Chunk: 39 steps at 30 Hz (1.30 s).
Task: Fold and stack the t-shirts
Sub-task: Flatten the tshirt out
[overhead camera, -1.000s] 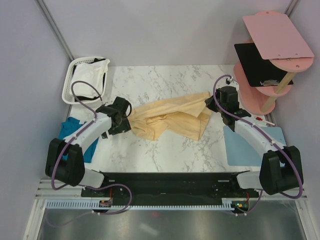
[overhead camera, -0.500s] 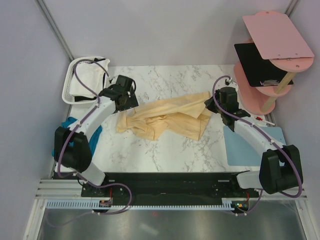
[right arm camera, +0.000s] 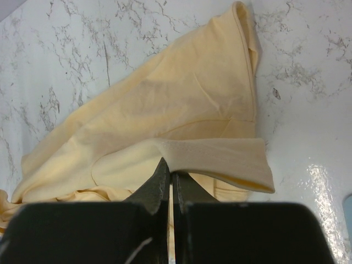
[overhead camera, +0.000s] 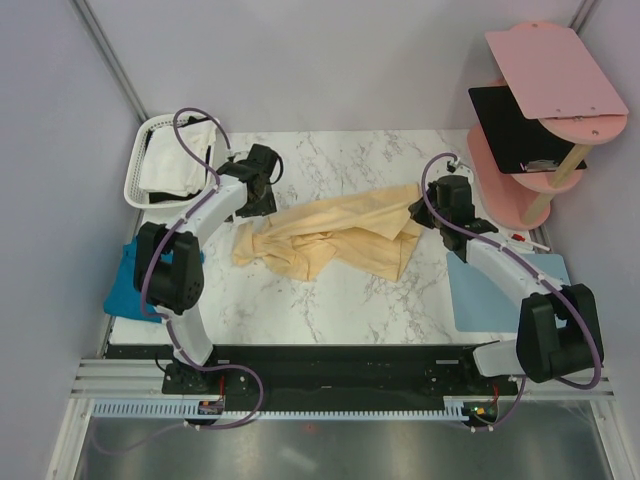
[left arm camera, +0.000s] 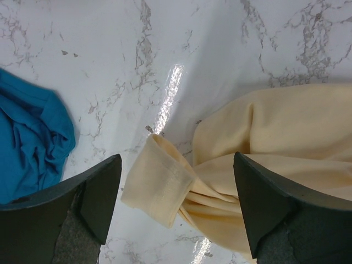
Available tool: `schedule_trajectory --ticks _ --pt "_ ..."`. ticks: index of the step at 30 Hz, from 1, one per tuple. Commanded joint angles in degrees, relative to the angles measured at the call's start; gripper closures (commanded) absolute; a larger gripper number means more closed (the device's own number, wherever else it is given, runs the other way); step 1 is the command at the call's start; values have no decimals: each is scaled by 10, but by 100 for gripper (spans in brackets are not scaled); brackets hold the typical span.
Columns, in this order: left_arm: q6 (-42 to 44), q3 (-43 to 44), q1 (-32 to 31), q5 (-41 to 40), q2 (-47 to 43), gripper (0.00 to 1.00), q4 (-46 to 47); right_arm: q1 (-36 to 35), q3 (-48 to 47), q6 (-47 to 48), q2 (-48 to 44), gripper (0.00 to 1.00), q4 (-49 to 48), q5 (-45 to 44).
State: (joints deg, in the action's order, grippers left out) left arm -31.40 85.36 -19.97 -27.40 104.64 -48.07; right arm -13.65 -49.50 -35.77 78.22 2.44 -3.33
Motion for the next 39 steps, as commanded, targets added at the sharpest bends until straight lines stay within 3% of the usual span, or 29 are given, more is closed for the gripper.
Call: schedule_trajectory --ticks 1,10,13,14,16,17,24,29,34,39 --pt "13 12 5 -35 -2 12 -16 2 -2 6 8 100 -10 -7" --pt "6 2 7 -26 22 16 -23 2 4 3 18 100 -16 -10" --pt "6 -1 8 -18 29 37 -22 1 4 3 19 100 -16 -7" --pt "5 -1 8 -15 30 63 -23 1 3 3 20 100 -17 -5" --pt "4 -3 7 -15 31 90 -25 2 -1 3 21 100 -19 -4" --pt "2 -3 7 -17 30 98 -29 2 -6 6 21 100 -18 -2" --pt "16 30 26 -47 -19 98 -59 1 -74 21 21 100 -5 32" --pt "48 126 33 -67 -78 98 -99 1 -167 37 13 100 36 64" --pt "67 216 33 -71 -145 98 -130 0 -228 73 -36 100 84 75" --pt "77 232 33 -60 -253 98 -130 1 -281 111 -128 100 145 53"
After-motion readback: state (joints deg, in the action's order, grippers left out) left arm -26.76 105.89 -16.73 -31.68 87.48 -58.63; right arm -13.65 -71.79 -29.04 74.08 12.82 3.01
